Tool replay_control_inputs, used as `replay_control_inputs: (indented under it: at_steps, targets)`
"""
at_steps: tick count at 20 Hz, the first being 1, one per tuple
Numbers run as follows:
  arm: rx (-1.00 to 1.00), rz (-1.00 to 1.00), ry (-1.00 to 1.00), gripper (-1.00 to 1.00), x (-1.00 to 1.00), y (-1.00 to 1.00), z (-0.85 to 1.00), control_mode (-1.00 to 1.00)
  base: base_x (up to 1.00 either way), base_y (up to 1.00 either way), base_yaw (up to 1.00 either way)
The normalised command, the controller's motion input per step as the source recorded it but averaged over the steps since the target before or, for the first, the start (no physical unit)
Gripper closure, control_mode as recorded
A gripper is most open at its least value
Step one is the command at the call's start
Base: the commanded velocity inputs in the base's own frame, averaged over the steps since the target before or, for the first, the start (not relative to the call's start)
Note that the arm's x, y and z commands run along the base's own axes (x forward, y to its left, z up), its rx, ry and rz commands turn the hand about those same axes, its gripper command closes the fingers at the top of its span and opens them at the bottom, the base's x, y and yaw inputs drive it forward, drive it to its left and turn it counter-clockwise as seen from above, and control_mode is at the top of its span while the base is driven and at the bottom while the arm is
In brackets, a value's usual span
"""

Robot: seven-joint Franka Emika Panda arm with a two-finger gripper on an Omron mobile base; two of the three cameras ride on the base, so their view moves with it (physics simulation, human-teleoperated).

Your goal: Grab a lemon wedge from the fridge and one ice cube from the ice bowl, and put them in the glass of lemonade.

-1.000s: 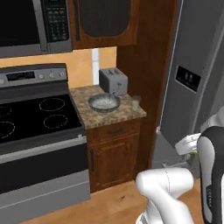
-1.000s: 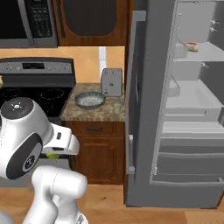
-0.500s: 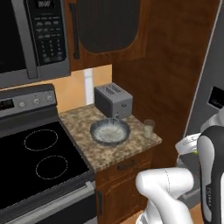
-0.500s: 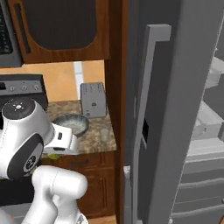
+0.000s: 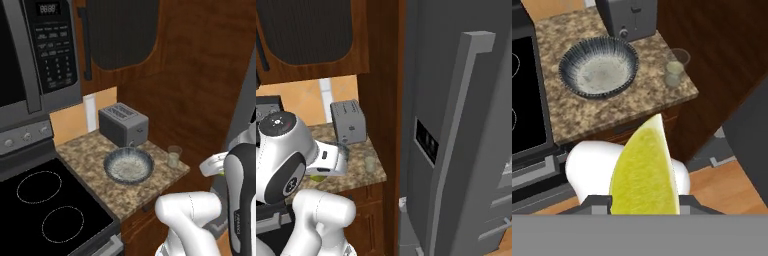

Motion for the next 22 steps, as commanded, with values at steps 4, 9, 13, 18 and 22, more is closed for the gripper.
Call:
replay_control_inputs:
  at_steps: [4,9,13,18,22]
  targets:
    - [0.00,0.00,0.00,1.00,0.00,0.00,0.00,1.00,0.34,0.72,-0.38]
    - [0.00,0.00,0.00,1.00,0.00,0.00,0.00,1.00,0.34,0.71,-0.28]
    - [0.00,0.00,0.00,1.00,0.01,0.04,-0.01,-1.00,0.04,0.11,-0.03]
    - [0.00,0.00,0.00,1.00,0.00,0.00,0.00,-1.00,0.00,0.00,0.00]
    - [-0.05,0.06,0.04,1.00,0.00,0.07,0.00,-1.00,0.00,0.00,0.00]
